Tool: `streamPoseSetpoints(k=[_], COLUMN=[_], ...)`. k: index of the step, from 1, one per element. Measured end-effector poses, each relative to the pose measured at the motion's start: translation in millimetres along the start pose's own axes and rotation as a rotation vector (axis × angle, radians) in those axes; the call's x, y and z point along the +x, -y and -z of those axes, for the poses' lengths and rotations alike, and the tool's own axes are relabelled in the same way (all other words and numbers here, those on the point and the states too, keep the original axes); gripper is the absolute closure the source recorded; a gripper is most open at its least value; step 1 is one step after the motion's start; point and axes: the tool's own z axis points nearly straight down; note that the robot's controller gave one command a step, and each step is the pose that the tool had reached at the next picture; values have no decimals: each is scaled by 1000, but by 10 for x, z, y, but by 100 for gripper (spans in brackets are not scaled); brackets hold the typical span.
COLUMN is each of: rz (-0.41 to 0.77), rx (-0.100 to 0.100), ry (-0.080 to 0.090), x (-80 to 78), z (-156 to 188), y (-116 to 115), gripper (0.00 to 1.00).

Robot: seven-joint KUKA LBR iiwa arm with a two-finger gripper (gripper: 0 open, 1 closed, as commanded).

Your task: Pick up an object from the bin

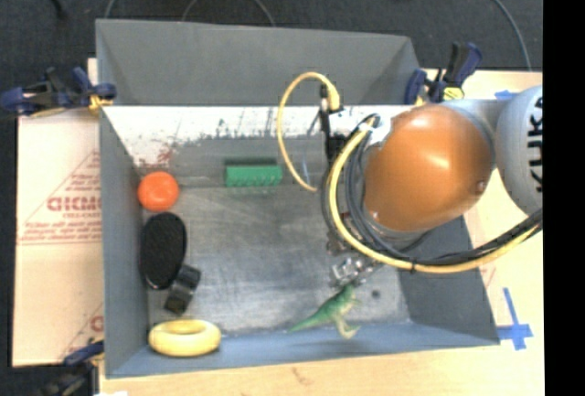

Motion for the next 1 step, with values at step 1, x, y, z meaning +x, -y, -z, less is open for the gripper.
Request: streamPoseSetpoints(k=[1], rz=[161], rx=[2], ry=[-3], x=[413], z=[543], y=[243], gripper=[100])
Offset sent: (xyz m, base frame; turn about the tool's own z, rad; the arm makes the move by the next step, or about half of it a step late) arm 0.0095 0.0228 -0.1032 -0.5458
